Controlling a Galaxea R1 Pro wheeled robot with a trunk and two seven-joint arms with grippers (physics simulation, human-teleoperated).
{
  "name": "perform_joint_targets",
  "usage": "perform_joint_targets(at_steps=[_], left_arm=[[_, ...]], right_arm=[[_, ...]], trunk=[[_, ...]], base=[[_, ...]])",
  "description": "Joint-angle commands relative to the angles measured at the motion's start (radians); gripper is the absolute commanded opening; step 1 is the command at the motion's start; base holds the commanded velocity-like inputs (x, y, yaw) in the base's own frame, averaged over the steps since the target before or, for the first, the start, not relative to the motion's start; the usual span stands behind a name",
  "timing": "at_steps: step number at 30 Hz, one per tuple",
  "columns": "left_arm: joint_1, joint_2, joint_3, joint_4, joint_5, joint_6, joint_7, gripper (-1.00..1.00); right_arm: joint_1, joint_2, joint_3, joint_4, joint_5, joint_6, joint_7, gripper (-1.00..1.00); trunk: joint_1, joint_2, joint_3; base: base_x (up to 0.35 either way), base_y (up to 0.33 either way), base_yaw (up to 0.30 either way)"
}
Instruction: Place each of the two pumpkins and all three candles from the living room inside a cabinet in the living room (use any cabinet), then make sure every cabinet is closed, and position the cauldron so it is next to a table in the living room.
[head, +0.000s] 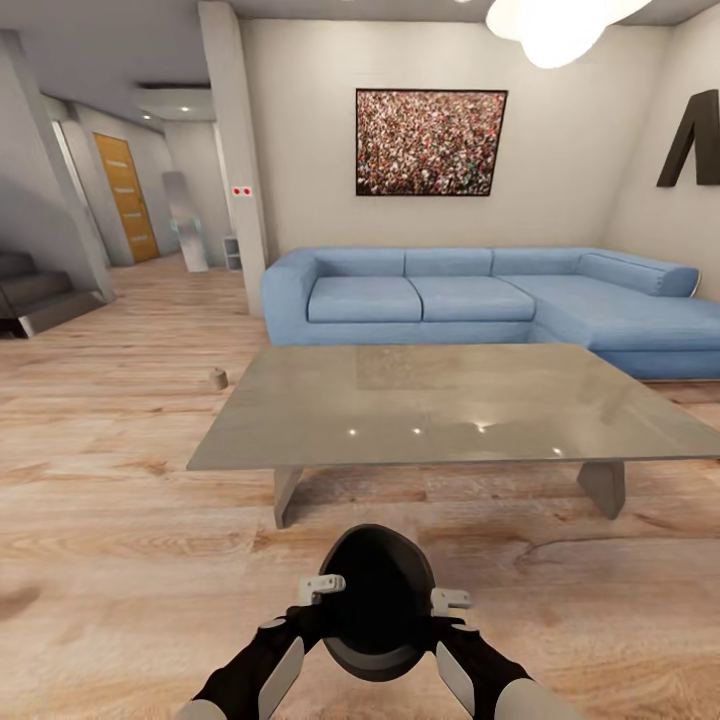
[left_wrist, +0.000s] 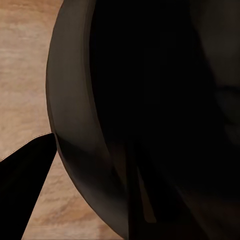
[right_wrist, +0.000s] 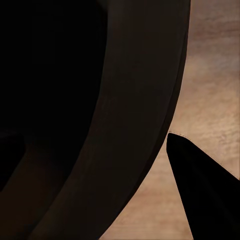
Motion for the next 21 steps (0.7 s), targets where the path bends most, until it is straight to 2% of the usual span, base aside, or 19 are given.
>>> perform_joint_targets(at_steps=[1,9,21], left_arm=[[0.000,0.016,-0.014,-0.003,0.025,0.004,0.002,-1.00],[0.000,0.016,-0.014,-0.003,0.025,0.004,0.002,-1.00],[0.000,0.016,-0.013,-0.003,0.025,0.004,0.002,-1.00]], right_arm=[[-0.001,-0.004,0.002,-0.040,-0.020,0.005,0.036,-1.00],[-0.001,-0.004,0.002,-0.040,-0.020,0.005,0.036,-1.00],[-0.001,-0.004,0.002,-0.040,-0.020,0.005,0.036,-1.00]], trunk=[[0.000,-0.001,-0.005],[0.004,-0.003,-0.036],[0.004,-0.003,-0.036]], base=[[0.000,0.000,0.000],[0.000,0.000,0.000],[0.000,0.000,0.000]])
